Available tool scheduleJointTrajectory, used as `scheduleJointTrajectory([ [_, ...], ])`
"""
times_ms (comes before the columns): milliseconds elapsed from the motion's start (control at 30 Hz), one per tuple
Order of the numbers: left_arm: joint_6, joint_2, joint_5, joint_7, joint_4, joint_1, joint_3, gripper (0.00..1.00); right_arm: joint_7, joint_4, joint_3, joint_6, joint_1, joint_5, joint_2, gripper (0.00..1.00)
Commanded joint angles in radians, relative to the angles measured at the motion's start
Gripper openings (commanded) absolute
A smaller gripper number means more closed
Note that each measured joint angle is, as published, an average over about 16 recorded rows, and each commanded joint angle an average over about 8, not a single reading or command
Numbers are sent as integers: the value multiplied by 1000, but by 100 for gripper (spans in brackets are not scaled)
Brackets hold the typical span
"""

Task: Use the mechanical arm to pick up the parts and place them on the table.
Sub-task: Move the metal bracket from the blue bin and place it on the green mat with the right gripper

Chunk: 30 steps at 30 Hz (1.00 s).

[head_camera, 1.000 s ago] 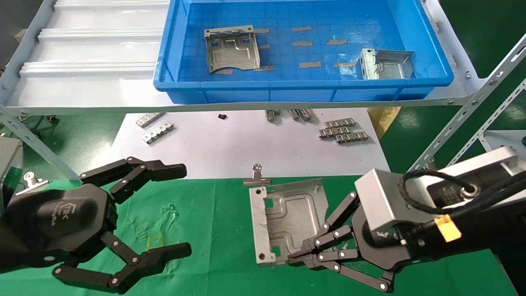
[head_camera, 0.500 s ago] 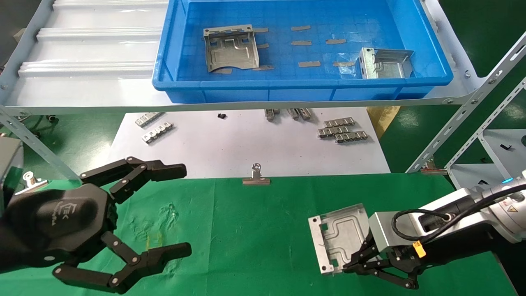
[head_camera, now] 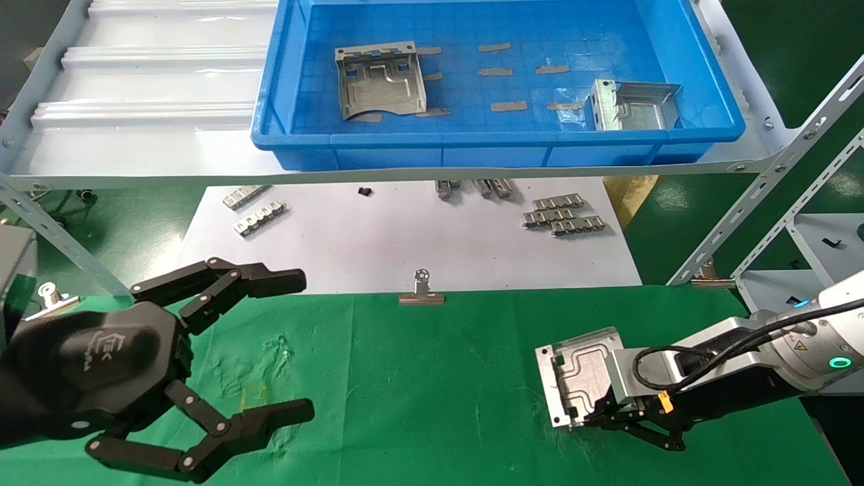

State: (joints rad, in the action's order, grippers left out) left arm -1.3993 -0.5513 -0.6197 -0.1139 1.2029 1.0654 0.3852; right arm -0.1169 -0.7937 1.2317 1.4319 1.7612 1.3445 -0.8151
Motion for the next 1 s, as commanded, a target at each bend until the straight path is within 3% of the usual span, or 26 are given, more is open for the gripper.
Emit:
scheduleJointTrajectory([
  [33, 0, 0, 0, 0, 0, 0, 0, 100, -3, 11, -1, -28, -7, 8, -2, 0],
  [300, 0, 0, 0, 0, 0, 0, 0, 100, -20, 48, 3, -61, -21, 22, -17, 0],
  [333, 0, 0, 0, 0, 0, 0, 0, 100, -23, 54, 4, -62, -22, 24, -20, 4],
  [567, 0, 0, 0, 0, 0, 0, 0, 100, -47, 97, 10, -86, -26, 44, -33, 88],
  [633, 0, 0, 0, 0, 0, 0, 0, 100, -54, 104, 12, -94, -27, 52, -37, 100],
  [1000, 0, 0, 0, 0, 0, 0, 0, 100, -86, 83, 9, -110, -11, 64, -30, 100],
])
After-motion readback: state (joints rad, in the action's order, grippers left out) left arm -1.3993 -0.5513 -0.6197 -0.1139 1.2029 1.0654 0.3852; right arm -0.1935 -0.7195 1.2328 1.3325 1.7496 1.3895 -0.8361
